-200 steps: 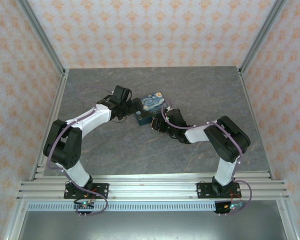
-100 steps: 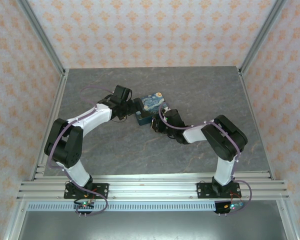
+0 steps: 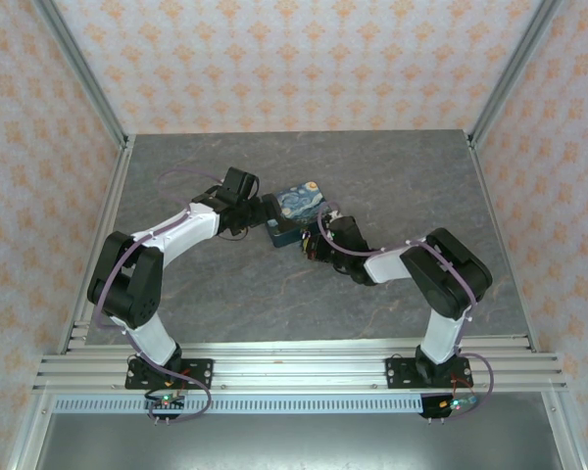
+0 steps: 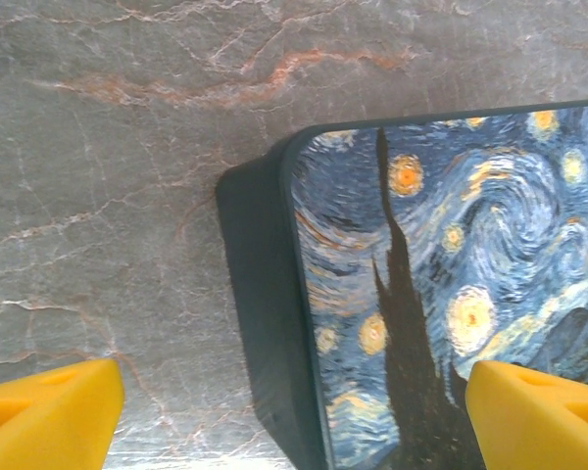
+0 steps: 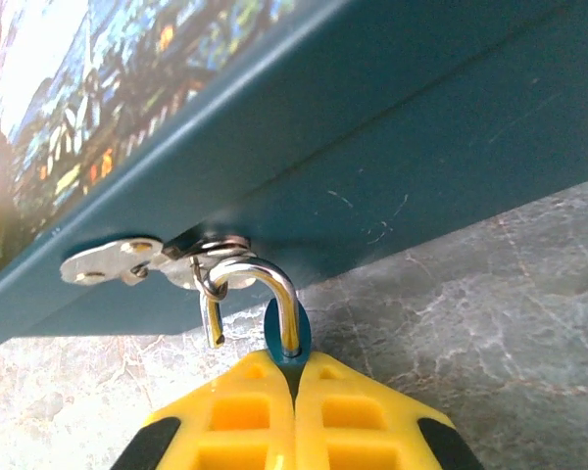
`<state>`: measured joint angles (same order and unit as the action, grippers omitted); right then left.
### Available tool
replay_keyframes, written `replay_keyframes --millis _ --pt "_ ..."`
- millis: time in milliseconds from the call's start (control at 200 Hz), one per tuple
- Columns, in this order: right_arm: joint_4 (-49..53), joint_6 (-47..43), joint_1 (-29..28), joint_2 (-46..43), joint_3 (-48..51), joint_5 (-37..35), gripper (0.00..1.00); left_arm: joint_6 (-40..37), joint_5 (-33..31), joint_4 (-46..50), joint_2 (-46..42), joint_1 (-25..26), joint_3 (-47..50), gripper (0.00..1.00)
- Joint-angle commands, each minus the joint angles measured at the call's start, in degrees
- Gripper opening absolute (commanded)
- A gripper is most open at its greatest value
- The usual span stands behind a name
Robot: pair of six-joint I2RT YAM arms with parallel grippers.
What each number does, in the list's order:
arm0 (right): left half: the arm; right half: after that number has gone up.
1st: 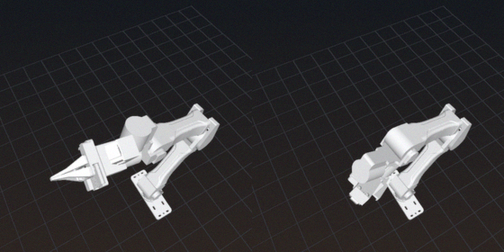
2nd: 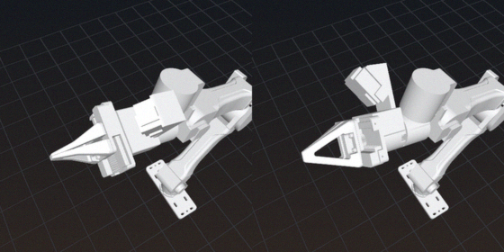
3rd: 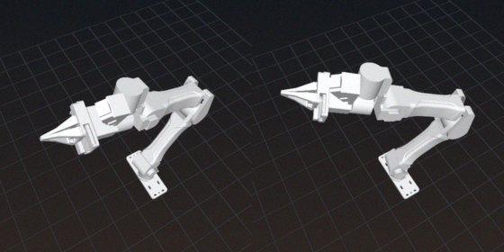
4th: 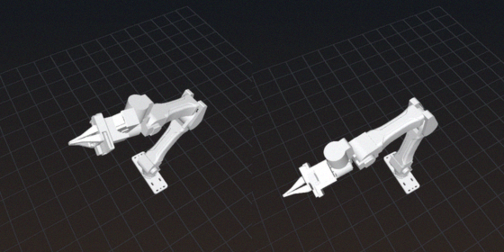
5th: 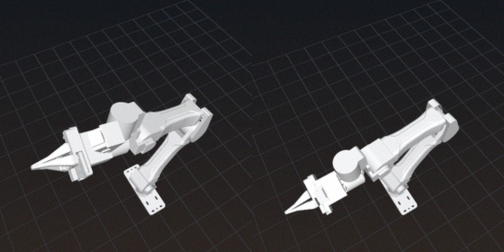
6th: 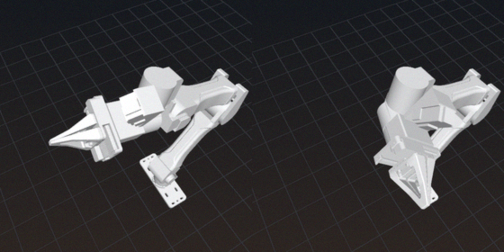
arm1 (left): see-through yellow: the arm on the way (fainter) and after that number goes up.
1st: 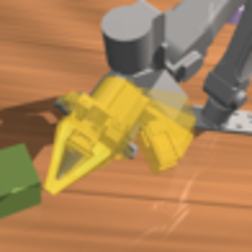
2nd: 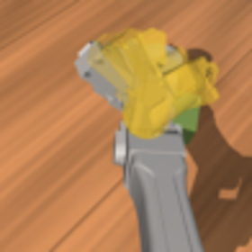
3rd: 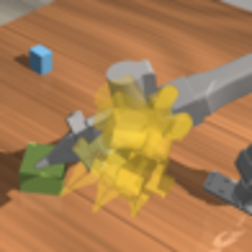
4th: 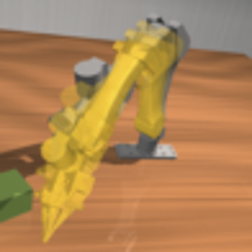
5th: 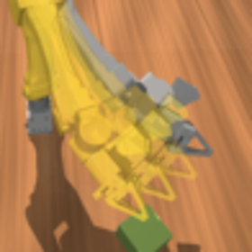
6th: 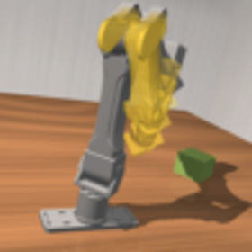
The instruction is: Unlock the padlock with the key
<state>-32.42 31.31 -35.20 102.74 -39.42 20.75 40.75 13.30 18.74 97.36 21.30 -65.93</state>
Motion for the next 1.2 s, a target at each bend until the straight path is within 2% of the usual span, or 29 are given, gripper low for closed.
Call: replay_keyframes --millis 0,370,951,1196 --pt "-1.2 2.5 0.2 -1.1 0.9 -0.9 0.0 -3.4 -4.9 4.0 -0.3 0.9 -0.6 0.91" --pt "-5.7 8.9 0.2 -0.3 2.1 -0.5 0.0 -6.0 -14.6 7.9 2.1 5.6 -1.8 0.9" --pt "-15.2 22.6 0.7 3.8 2.1 -3.2 0.0 -4.5 -14.0 6.0 3.6 7.4 1.9 0.9" --pt "-18.2 25.8 1.5 5.1 2.5 -4.4 0.0 -4.2 -13.3 6.0 4.2 7.5 2.5 0.88"
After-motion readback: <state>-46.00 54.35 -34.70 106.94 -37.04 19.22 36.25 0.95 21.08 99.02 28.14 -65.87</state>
